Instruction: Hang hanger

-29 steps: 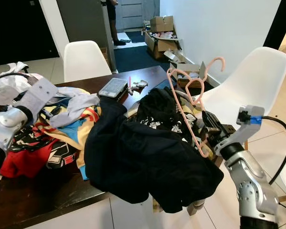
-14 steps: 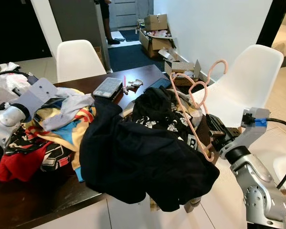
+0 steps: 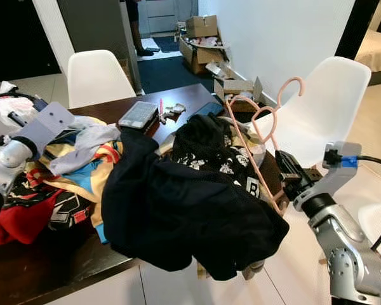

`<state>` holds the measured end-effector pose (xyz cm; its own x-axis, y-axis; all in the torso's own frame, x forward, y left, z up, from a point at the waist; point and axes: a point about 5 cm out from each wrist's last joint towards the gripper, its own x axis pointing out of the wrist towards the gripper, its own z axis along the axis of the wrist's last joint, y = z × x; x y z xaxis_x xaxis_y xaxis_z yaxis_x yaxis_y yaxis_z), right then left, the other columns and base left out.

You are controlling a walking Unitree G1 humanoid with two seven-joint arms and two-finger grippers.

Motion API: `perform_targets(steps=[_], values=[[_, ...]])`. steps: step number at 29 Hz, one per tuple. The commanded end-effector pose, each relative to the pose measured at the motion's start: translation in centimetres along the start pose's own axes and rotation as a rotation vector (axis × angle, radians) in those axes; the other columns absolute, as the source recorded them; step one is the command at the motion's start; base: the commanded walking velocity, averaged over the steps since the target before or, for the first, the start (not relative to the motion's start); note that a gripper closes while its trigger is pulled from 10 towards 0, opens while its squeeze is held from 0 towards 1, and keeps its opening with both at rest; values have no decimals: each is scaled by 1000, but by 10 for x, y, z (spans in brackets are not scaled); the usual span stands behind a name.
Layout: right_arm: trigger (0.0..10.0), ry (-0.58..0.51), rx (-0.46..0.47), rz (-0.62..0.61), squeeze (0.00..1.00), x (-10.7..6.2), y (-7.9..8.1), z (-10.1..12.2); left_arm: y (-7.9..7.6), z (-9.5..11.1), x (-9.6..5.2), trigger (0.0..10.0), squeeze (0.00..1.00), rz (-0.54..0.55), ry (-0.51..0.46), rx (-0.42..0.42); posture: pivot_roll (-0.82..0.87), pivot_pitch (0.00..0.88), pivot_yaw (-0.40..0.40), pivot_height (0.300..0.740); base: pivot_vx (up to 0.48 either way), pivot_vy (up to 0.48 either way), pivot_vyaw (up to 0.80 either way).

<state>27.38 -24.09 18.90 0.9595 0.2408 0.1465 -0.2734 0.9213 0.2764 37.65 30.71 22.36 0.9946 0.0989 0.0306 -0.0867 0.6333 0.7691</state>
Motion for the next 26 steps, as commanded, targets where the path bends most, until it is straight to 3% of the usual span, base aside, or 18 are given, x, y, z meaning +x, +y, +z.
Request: perform_targets(steps=[1,3,4,5,10,14,19,26], values=[[10000,-11,12,1,0,3,1,1,18,1,-1,0,94,39,-14,-82,-206,46,13,710,0,0,0],[10000,-11,13,1,0,3,1,1,19,2,-1,0,94,38,-24,-105,-206,46,13,710,0,0,0],[10000,-11,14,1,0,3,1,0,18,4,-1,4314,1000,22,-35,-113,-202,43,14,710,0,0,0],[10000,-11,15,1,0,3,2,0,16,4,0,10000,1000,6,-38,-106,-201,43,14,710,0,0,0],[10000,-10,18,1,0,3,2,0,13,-2,-1,10000,1000,-15,4,-115,-198,42,14,710,0,0,0],[10000,-9,19,2,0,3,1,0,10,-18,-6,10000,1000,-54,97,-120,-196,45,15,710,0,0,0],[10000,-7,19,2,0,3,1,-1,10,-22,-7,10000,1000,-60,122,-132,-195,46,12,710,0,0,0],[10000,-3,17,4,0,4,2,-1,6,-19,-6,10000,1000,-121,111,-46,-197,47,12,710,0,0,0]])
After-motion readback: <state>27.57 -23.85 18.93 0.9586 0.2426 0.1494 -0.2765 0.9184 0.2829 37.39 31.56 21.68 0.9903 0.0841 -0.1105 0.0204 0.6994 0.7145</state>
